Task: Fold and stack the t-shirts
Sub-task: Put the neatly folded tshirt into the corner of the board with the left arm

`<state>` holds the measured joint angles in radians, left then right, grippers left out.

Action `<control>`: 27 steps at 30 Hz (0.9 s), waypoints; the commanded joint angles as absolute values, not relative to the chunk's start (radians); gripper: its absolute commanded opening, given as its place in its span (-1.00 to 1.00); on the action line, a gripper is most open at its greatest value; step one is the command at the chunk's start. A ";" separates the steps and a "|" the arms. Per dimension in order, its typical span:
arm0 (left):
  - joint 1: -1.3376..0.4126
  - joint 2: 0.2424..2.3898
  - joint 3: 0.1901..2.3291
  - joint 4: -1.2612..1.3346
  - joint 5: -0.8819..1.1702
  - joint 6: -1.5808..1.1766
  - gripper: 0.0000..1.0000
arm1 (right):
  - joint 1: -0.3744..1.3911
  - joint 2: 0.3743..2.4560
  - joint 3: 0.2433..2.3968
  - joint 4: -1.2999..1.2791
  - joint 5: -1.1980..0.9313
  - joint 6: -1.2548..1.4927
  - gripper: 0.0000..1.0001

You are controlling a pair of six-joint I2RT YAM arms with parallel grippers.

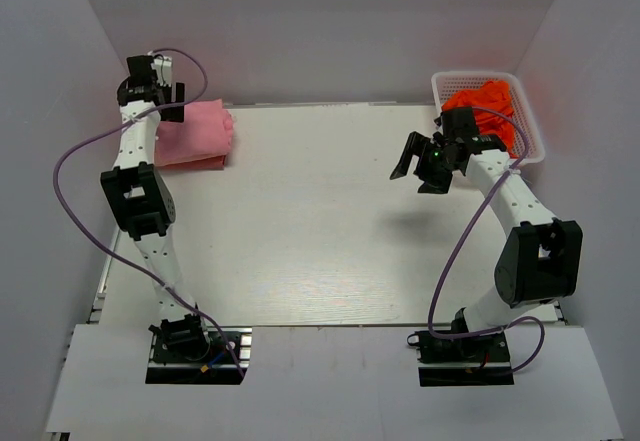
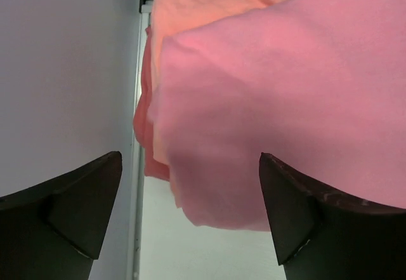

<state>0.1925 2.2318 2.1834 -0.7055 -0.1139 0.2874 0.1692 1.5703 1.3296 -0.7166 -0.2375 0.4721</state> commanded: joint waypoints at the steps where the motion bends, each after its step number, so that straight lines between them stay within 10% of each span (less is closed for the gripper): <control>1: 0.207 2.215 2.203 -0.722 -0.158 0.242 1.00 | 0.166 1.574 1.367 -0.730 -0.258 0.483 0.81; 15: 0.201 2.053 2.298 -0.899 0.222 -0.098 1.00 | 0.166 1.482 1.333 -0.713 -0.241 0.468 0.81; 27: -0.170 1.362 1.229 -0.399 0.362 -0.426 1.00 | 0.166 1.171 1.016 -0.568 -0.225 0.452 0.81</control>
